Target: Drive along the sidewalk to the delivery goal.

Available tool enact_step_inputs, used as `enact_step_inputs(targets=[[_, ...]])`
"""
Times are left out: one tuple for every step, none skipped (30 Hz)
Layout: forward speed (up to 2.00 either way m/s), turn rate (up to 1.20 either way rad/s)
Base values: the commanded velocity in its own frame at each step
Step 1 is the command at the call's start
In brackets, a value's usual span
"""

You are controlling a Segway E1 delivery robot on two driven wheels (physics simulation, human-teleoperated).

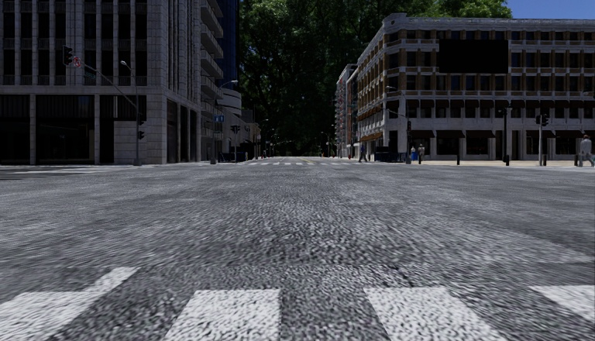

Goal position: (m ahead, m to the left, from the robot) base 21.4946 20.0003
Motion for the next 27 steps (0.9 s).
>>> enact_step_inputs(targets=[[0.00,0.00],[0.00,0.00],[0.00,0.00],[0.00,0.00],[0.00,0.00],[0.00,0.00],[0.00,0.00],[0.00,0.00],[0.00,0.00],[0.00,0.00],[0.00,0.00],[0.00,0.00],[0.00,0.00],[0.00,0.00],[0.00,0.00],[0.00,0.00],[0.00,0.00],[0.00,0.00],[0.00,0.00],[0.00,0.00],[0.00,0.00],[0.00,0.00],[0.00,0.00],[0.00,0.00],[0.00,0.00],[0.00,0.00],[0.00,0.00]])
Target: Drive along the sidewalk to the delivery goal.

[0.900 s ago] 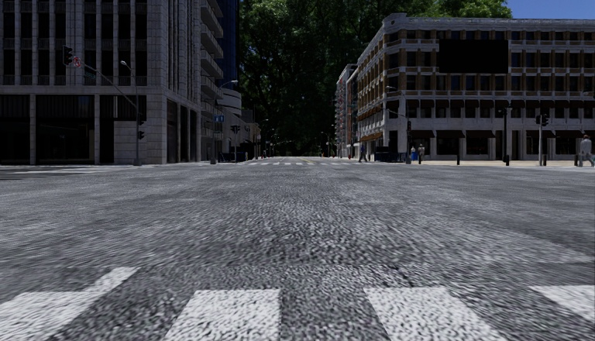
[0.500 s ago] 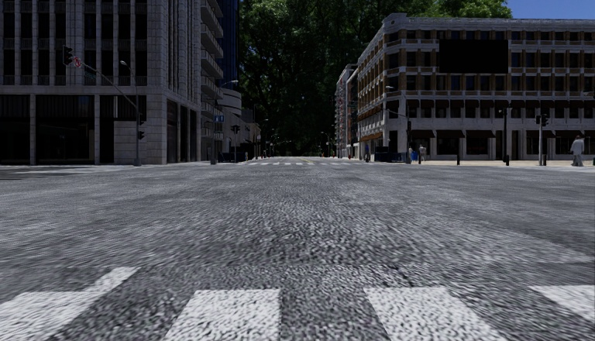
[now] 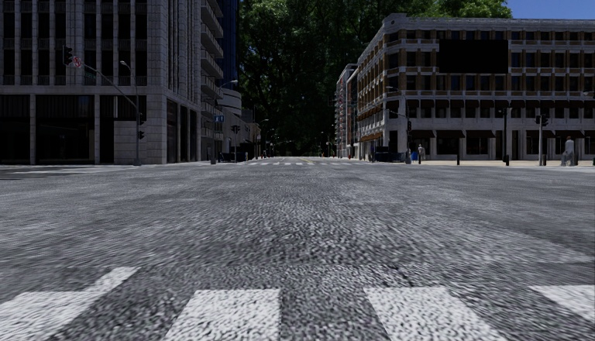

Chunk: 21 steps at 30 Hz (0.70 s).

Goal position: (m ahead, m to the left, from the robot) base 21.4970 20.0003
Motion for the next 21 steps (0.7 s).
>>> enact_step_inputs(targets=[[0.00,0.00],[0.00,0.00],[0.00,0.00],[0.00,0.15],[0.00,0.40],[0.00,0.63],[0.00,0.63],[0.00,0.74],[0.00,0.84],[0.00,0.92],[0.00,0.94],[0.00,0.94],[0.00,0.95],[0.00,0.95],[0.00,0.95],[0.00,0.95],[0.00,0.95],[0.00,0.95],[0.00,0.95],[0.00,0.95],[0.00,0.95]])
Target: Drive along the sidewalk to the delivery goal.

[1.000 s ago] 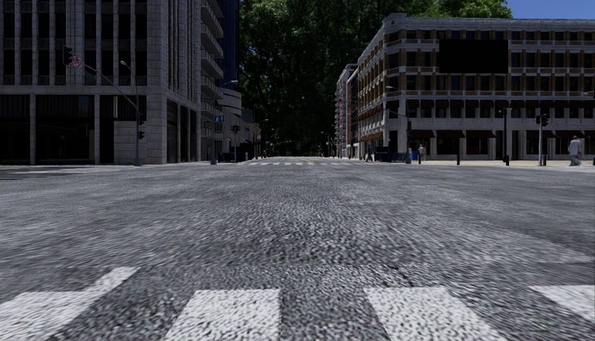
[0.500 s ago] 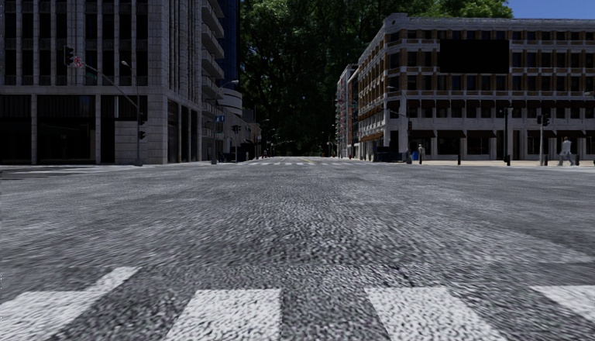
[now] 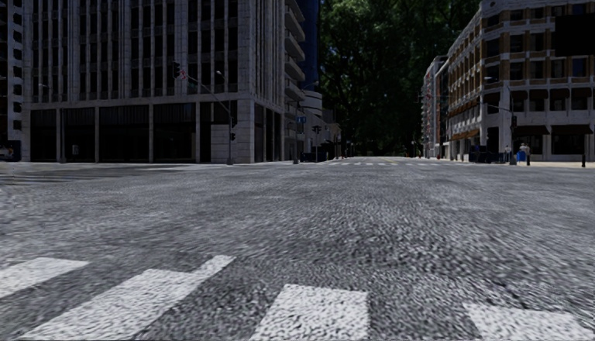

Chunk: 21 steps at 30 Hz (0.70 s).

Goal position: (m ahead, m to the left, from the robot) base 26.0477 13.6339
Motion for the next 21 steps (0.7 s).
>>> enact_step_inputs(targets=[[0.00,0.95],[0.00,0.95],[0.00,0.95],[0.00,0.95],[0.00,0.95],[0.00,0.95],[0.00,0.95],[0.00,0.95],[0.00,0.95],[0.00,0.95],[0.00,0.95],[0.00,0.95],[0.00,0.95],[0.00,0.95],[0.00,0.95],[0.00,0.95],[0.00,0.95],[0.00,0.95],[0.00,0.95],[0.00,0.95],[0.00,0.95]])
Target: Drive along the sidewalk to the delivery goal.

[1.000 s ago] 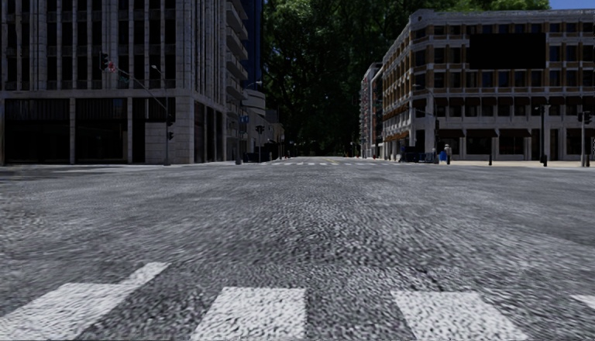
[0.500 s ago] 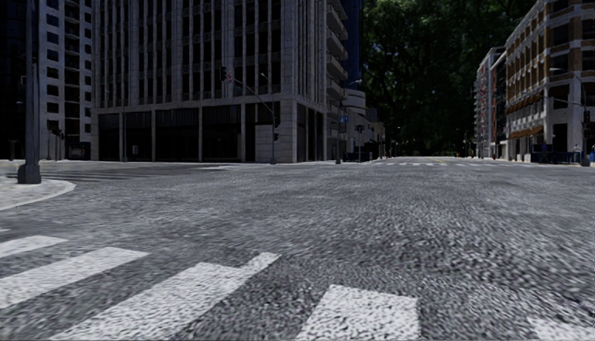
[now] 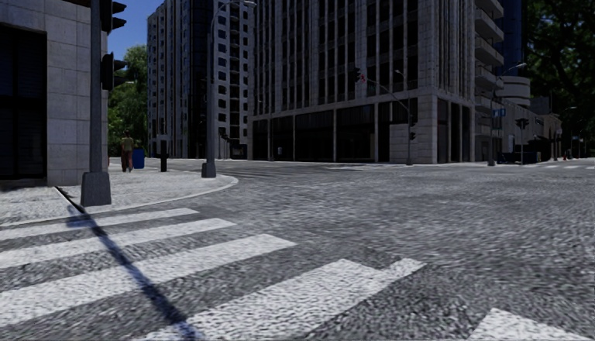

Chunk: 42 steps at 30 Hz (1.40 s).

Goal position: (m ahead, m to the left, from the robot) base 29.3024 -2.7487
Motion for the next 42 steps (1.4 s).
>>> enact_step_inputs(targets=[[0.00,0.95],[0.00,0.95],[0.00,0.95],[0.00,0.95],[0.00,0.95],[0.00,0.95],[0.00,0.95],[0.00,0.94],[0.00,0.94],[0.00,0.94],[0.00,0.93],[0.00,0.93],[0.00,0.93],[0.00,0.93],[0.00,0.93],[0.00,0.92],[0.00,0.91],[0.00,0.91],[0.00,0.89],[0.00,0.87],[0.00,0.86],[0.00,0.86],[0.00,0.86],[0.00,0.86],[0.00,0.85],[0.00,0.85],[0.00,0.85],[0.00,0.85],[0.00,0.85],[0.00,0.85],[0.00,0.81],[0.00,0.70],[0.00,0.70],[0.00,0.00],[0.00,0.00],[0.00,0.00],[1.68,0.00],[2.00,0.00],[2.00,0.00],[2.00,0.00],[2.00,0.00],[2.00,0.00]])
